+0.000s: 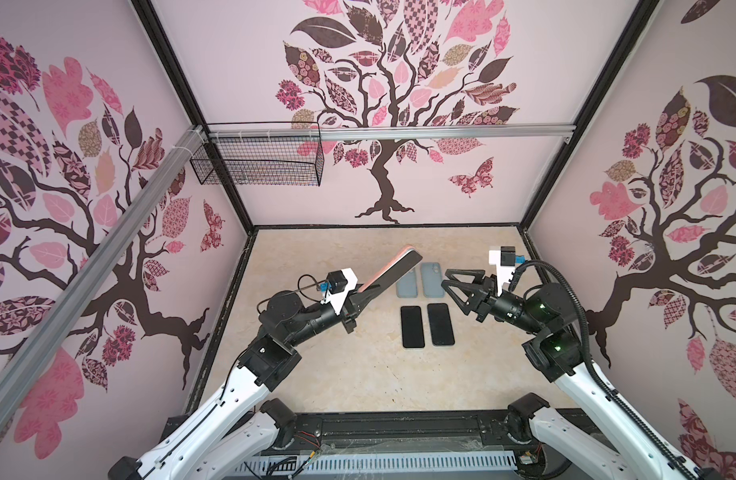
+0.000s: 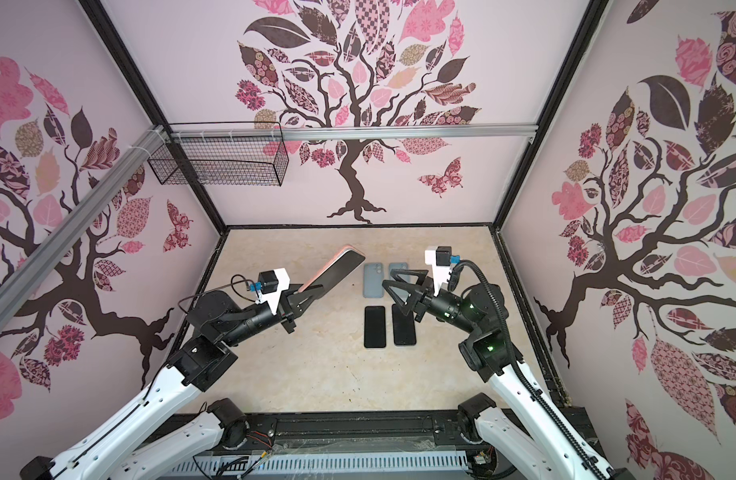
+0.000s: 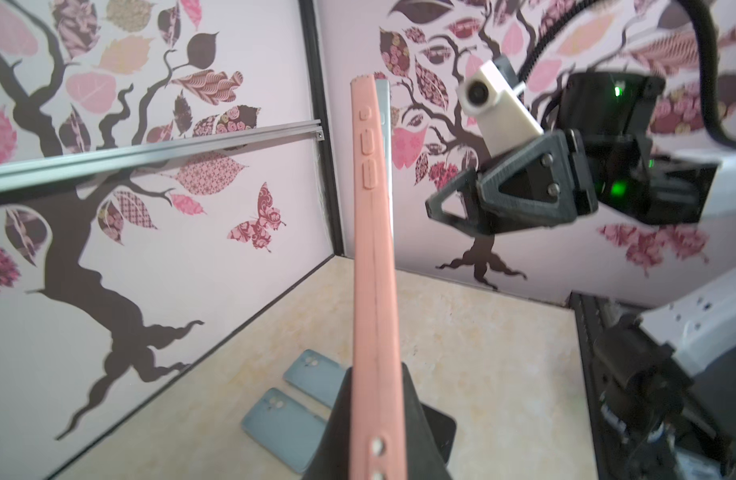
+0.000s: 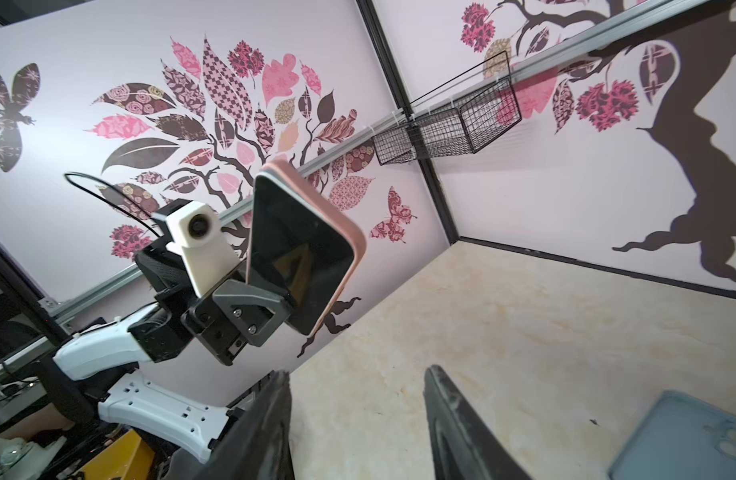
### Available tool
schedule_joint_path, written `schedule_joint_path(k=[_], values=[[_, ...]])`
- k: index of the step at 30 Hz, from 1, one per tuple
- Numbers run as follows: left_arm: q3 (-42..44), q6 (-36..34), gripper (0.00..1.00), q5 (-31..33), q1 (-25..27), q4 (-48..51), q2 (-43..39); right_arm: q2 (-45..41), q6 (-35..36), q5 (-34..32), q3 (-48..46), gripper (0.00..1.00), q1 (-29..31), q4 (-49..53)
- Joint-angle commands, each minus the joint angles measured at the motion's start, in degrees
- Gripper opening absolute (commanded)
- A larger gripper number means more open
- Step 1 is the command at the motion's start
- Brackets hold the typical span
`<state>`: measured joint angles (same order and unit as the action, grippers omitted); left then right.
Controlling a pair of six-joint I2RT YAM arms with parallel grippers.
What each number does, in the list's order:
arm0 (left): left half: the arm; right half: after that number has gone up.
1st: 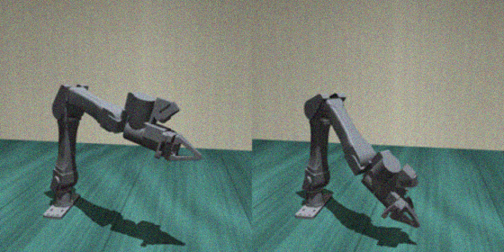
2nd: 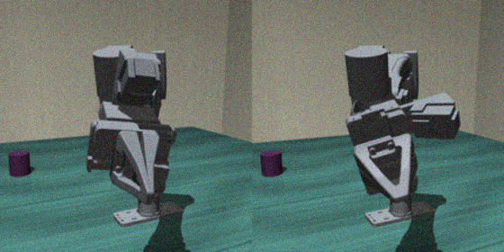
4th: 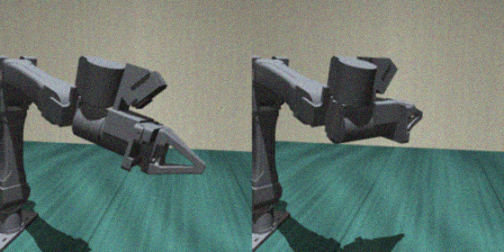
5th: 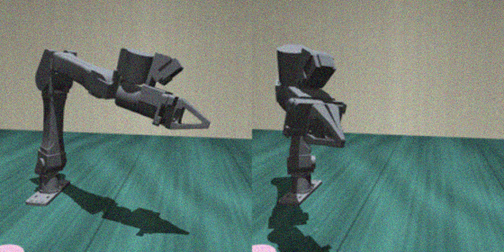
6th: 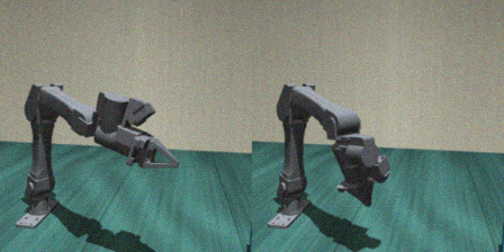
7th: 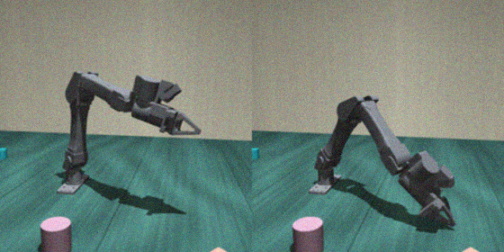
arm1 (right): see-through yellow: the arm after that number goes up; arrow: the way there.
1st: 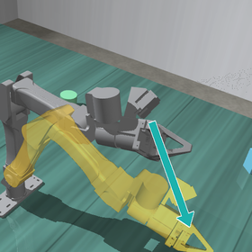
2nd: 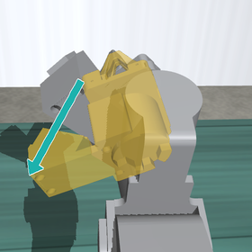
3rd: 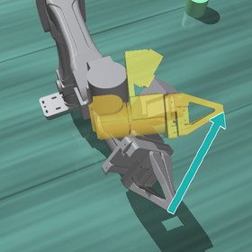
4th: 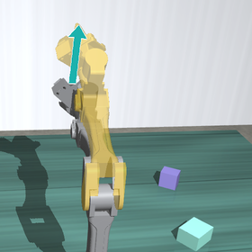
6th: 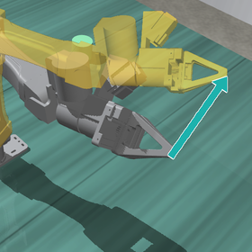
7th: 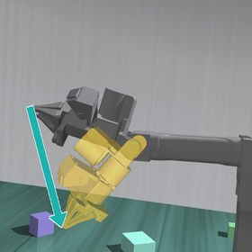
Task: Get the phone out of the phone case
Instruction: 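Open the right gripper and draw it back while the left tilts the phone upright, then move the right gripper in and grip the upright phone's edge nearest it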
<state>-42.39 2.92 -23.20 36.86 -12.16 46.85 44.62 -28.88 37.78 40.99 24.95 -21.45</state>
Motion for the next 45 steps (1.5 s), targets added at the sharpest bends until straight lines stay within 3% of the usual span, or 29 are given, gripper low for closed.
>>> schedule_joint_path(k=[1, 5, 10, 17, 33, 45], values=[[2.06, 23.05, 0.0, 2.89, 0.14, -21.12, 1.55, 1.91, 1.1, 1.21, 1.43, 0.61, 4.47, -10.23], [2.93, 33.72, 0.0, 0.95, 0.42, -30.23, 4.51, 4.75, 5.66, -0.49, 3.01, 0.65, 9.92, -8.7], [1.14, 37.22, 0.0, -3.75, 0.82, -33.19, 6.23, 9.12, -2.5, 4.44, 3.53, 0.62, 10.11, -17.94], [-0.06, 38.39, 0.0, -6.76, 1.18, -35.47, 7.24, 13.04, -12.2, 2.09, 3.35, 0.57, 10.41, -33.13], [-1.47, 39.68, 0.0, -9.8, 2.71, -39.2, 9.58, 18.92, -6.84, 0.94, 8.78, 0.49, 16.84, -27.21], [-1.11, 39.89, 0.0, -9.59, 3.14, -39.78, 9.81, 19.59, -7.76, 0.57, 8.88, 0.27, 17.24, -28.29]])
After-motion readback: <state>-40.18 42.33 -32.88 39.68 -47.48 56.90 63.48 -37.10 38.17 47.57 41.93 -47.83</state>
